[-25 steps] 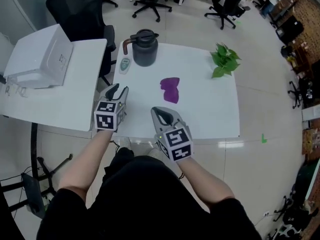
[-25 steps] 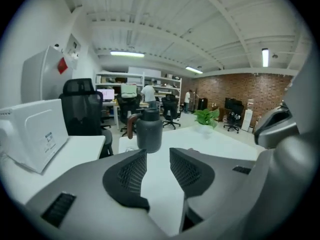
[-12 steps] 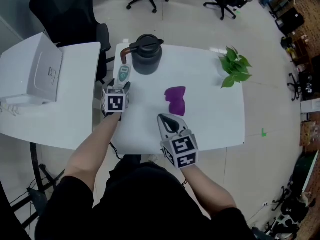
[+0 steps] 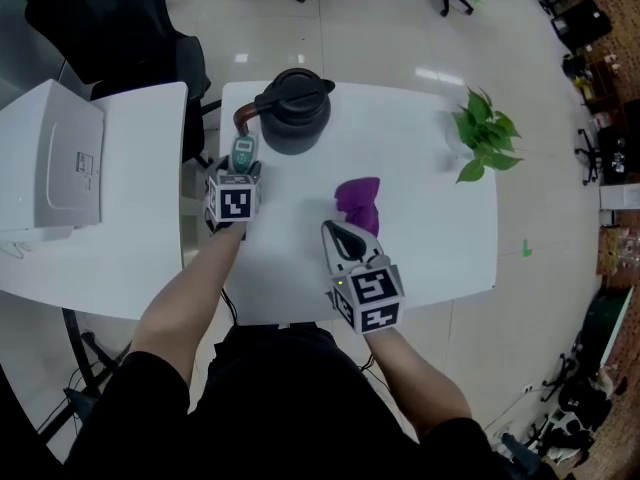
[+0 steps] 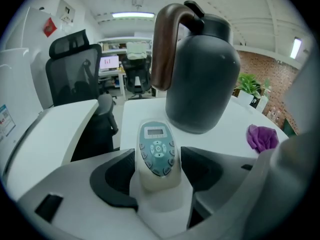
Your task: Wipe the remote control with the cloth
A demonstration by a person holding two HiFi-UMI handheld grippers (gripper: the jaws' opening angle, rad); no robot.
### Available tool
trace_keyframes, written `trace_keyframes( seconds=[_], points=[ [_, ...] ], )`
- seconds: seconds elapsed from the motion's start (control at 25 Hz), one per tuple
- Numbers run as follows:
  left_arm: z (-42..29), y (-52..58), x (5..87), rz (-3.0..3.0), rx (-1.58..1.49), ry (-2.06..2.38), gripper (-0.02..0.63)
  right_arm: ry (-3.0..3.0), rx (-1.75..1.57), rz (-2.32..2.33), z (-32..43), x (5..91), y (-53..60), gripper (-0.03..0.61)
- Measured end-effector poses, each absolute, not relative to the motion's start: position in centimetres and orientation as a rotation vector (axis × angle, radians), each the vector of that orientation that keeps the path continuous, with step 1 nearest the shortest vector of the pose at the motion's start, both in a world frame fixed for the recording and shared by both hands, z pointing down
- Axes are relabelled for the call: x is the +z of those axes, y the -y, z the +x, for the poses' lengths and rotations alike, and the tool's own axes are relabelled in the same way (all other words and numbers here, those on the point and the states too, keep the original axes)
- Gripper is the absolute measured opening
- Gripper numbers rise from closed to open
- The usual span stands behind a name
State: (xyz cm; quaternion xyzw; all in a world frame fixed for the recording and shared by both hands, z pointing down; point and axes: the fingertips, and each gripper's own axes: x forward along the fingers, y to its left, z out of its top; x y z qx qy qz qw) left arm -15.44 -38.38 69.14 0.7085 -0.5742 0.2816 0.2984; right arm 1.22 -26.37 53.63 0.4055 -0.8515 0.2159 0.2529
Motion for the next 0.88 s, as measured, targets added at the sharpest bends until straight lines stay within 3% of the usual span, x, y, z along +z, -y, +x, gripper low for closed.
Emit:
trace_keyframes(
  seconds=[0.4,0.56,0.8,0.88],
  points=[
    [-14.9,38.2,69.1,1.937,0.791,1.487,0.249,2.232,0.574,1.210,4.0,54.9,28.5,0.019],
    [-15.5,37.3,67.8,1.961,0.799,1.488,0.249,2.148,0.539,1.285,6.9,55.9,29.0,0.049],
    [-14.5,35.2,64.1,2.037,0.757,1.464,0.247,2.000,0.544,1.299,10.7,60.1,30.3,0.239],
    [-13.8,34.0,63.4,2.061,0.758,1.448,0.247,1.957,0.546,1.277,11.3,62.0,31.0,0.241]
  ],
)
